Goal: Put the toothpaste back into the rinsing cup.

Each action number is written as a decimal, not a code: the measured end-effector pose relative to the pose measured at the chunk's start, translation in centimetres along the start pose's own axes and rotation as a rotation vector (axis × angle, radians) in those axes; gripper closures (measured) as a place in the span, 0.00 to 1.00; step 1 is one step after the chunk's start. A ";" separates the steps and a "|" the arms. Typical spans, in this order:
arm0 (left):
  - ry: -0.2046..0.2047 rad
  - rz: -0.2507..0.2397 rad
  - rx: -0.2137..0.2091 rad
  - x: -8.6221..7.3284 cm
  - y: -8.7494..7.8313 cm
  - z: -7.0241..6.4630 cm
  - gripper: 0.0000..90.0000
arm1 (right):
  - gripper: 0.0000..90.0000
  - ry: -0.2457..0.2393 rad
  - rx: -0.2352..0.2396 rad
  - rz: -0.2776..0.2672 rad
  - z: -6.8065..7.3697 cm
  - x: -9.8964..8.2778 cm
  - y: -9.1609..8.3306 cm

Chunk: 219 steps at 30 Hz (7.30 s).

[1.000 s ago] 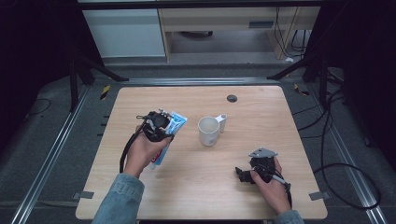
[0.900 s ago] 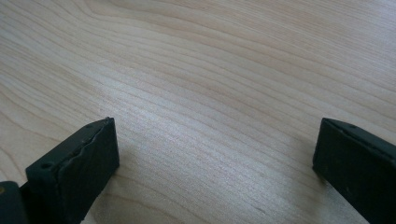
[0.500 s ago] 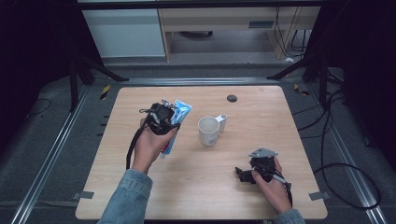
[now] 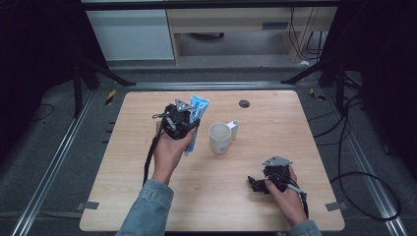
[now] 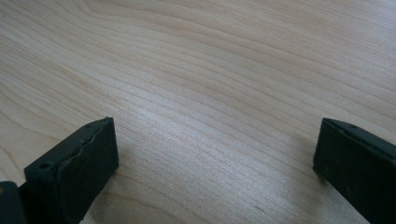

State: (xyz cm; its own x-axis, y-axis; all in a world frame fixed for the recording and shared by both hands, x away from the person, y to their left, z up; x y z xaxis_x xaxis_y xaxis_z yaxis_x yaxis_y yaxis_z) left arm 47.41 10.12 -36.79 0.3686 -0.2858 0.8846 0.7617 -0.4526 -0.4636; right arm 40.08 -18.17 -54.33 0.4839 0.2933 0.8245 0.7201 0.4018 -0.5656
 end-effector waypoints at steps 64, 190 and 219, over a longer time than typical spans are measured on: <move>-0.023 -0.457 0.037 3.6 -0.7 -3.1 0.81 | 0.00 0.007 -0.007 0.002 -0.6 -0.1 -0.1; -0.004 -0.390 -0.016 -4.4 7.7 -5.6 0.80 | 0.00 0.000 -0.008 -0.001 -0.7 -0.1 -0.1; 0.025 -0.340 -0.012 -4.9 8.4 -5.7 0.79 | 0.00 0.002 -0.008 -0.001 -0.7 -0.1 -0.1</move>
State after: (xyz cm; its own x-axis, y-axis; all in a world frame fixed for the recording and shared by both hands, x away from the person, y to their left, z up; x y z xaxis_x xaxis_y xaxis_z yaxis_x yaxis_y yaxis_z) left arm 48.96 2.93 -45.25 0.0819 -0.1373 0.9871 0.8322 -0.5355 -0.1435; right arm 40.29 -18.82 -54.33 0.4840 0.2912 0.8252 0.7249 0.3949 -0.5644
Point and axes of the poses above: each handheld gripper's, and its own axes: y roughly forward along the jaws, x roughly out of its top, z roughly to its left, the point moved 4 cm from there along y, roughly forward along the jaws, and after that the axes turned 9 degrees about -z, right-handed, at the moved point
